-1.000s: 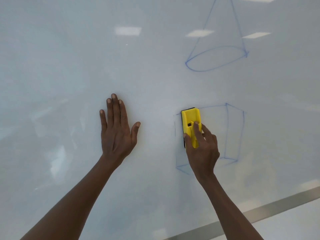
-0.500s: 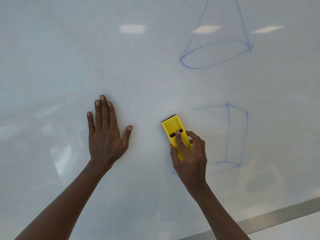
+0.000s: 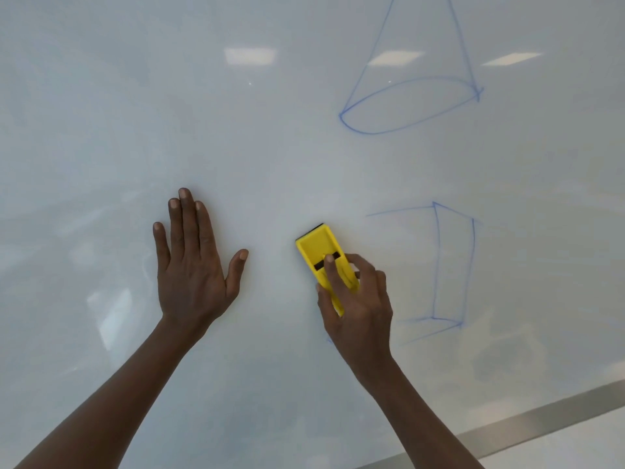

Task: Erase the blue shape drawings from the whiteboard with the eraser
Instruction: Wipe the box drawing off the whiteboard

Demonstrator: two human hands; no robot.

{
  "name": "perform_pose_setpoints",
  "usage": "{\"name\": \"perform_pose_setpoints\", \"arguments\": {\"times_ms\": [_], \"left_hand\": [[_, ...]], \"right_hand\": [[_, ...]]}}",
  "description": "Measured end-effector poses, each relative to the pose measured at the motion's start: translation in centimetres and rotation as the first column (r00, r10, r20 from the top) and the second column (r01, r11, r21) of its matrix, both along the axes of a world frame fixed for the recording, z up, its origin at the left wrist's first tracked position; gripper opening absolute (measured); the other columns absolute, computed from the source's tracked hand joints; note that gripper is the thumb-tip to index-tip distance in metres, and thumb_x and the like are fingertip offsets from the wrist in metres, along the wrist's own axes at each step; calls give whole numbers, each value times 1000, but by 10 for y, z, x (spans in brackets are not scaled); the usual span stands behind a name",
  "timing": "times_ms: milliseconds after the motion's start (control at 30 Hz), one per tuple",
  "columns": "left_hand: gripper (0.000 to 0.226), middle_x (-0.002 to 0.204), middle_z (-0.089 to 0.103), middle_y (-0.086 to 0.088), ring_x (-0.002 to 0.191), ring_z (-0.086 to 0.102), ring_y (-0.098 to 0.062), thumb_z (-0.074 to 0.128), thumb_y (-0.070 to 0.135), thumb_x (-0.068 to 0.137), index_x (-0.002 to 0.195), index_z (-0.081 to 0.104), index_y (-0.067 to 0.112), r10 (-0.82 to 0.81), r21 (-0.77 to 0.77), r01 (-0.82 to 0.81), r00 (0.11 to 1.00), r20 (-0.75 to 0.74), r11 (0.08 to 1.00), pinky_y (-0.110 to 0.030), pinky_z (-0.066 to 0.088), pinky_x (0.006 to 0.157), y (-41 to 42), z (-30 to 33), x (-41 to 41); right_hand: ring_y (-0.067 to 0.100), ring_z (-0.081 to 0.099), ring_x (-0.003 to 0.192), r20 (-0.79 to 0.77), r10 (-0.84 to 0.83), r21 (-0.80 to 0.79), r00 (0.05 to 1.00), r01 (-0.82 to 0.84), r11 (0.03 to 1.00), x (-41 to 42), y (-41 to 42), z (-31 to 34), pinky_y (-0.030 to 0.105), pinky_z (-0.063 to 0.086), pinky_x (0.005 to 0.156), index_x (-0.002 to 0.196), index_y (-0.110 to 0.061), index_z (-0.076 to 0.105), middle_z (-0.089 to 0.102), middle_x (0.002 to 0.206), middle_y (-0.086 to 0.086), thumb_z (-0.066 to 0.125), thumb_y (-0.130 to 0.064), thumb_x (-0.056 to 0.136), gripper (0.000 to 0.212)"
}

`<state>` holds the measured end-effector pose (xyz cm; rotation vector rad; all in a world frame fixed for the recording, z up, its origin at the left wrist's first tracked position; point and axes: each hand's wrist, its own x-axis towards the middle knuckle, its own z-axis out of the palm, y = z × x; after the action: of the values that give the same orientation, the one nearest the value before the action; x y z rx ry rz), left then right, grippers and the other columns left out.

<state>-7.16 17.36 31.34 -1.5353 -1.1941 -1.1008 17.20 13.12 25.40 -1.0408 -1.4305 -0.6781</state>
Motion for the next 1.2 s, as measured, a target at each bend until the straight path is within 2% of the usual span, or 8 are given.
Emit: {"name": "perform_pose_setpoints", "arguments": {"times_ms": [67, 167, 367, 633, 900, 1067, 1200], "left_hand": [[87, 174, -6, -16, 163, -9, -27, 33, 56, 108, 166, 3, -2, 2, 2, -2, 1000, -1, 1000, -49, -2, 132, 0, 0, 0], [88, 174, -7, -15, 163, -9, -27, 33, 56, 108, 166, 2, -1, 0, 0, 0, 1000, 0, 1000, -49, -3, 132, 1, -1, 0], [88, 174, -9, -13, 164, -7, -28, 31, 58, 108, 165, -4, 1, -11, 16, 11, 1000, -11, 1000, -49, -3, 132, 3, -2, -1], [88, 175, -9, -13, 164, -7, -28, 29, 59, 108, 165, -4, 1, -18, 6, 18, 1000, -5, 1000, -49, -3, 132, 3, -3, -1], [88, 174, -8, -14, 164, -7, -28, 29, 59, 108, 165, -5, 1, -26, 2, 26, 1000, -2, 1000, -50, -2, 132, 3, -3, 0], [89, 175, -9, -13, 164, -5, -30, 31, 59, 108, 166, -5, 1, -25, 4, 25, 1000, -5, 1000, -51, -1, 132, 4, -4, -1], [89, 175, -9, -14, 164, -3, -30, 32, 58, 108, 166, -4, 1, -24, 11, 24, 1000, -9, 1000, -51, 0, 132, 5, -5, -2]], "right_hand": [[26, 50, 93, 30, -3, -24, 1000, 4, 1000, 9, -3, -17, 37, 48, 77, 132, -24, 61, 56, 129, 8, 62, -28, 94, 39], [27, 53, 97, -12, -43, -48, 999, 42, 998, 32, -5, -26, 39, 51, 77, 132, -24, 62, 57, 129, 8, 63, -25, 92, 39], [27, 53, 101, -155, -107, -42, 982, 102, 994, 49, -3, 13, 33, 51, 72, 130, -22, 64, 57, 128, 5, 66, -26, 90, 40], [24, 50, 98, -37, -37, -39, 999, 36, 999, 32, -5, 10, 35, 50, 74, 134, -24, 61, 55, 131, 6, 63, -30, 95, 39], [29, 54, 100, -330, -117, -113, 937, 84, 990, 84, 0, 35, 34, 49, 72, 136, -24, 59, 55, 124, 10, 70, -26, 91, 47], [28, 53, 98, -232, -111, -73, 966, 97, 993, 57, -2, 48, 27, 43, 69, 135, -24, 60, 55, 127, 8, 66, -30, 92, 44], [28, 53, 100, -136, -84, -90, 987, 72, 993, 48, -8, 28, 31, 49, 62, 135, -25, 59, 52, 129, 5, 65, -27, 91, 45]]}}
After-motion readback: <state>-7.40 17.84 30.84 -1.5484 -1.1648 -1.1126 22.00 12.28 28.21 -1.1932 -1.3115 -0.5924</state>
